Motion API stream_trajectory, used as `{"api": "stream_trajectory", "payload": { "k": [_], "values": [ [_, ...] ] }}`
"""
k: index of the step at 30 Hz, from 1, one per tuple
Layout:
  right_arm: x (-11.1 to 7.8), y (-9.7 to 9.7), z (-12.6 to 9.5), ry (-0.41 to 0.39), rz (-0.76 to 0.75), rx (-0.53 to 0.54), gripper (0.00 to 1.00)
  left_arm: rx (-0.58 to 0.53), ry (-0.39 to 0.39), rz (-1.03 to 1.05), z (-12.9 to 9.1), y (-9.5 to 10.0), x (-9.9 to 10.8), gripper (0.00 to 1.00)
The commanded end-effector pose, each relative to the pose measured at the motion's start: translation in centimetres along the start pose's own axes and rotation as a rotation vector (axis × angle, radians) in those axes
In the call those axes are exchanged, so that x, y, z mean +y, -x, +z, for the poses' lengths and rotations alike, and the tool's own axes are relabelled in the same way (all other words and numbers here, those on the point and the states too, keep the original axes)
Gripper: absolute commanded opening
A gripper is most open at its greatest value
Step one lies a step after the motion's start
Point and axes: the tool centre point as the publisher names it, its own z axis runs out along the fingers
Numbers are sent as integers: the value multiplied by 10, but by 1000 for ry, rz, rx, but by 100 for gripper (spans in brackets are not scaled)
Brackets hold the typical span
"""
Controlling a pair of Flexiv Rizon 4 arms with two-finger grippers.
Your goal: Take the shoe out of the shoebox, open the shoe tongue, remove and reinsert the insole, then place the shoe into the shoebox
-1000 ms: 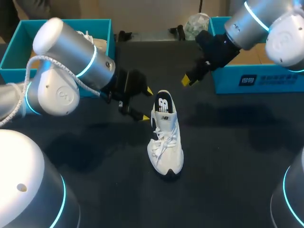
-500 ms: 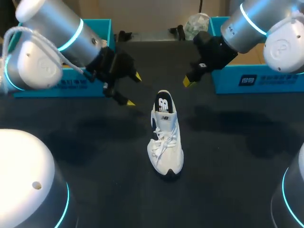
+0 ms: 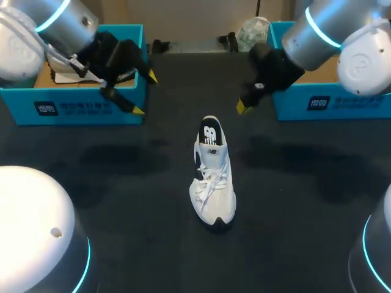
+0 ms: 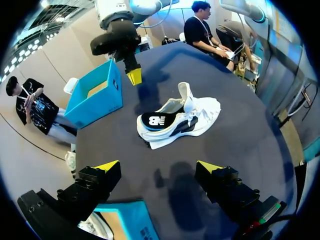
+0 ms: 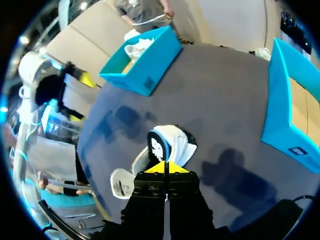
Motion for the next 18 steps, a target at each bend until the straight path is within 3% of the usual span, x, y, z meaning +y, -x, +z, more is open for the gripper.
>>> {"api": "stream_trajectory", "payload": {
  "k": [1,7,18],
  "values": [
    [8,-14,12,-13,37,-128,0,15,10,17,-24,-2,4,100],
    [7,-23,24,3,82,-197,0,11,20,19,-33,0,15,100],
    [1,-39,34,48,168,-324,0,11,20,19,-33,0,15,100]
  ]
}}
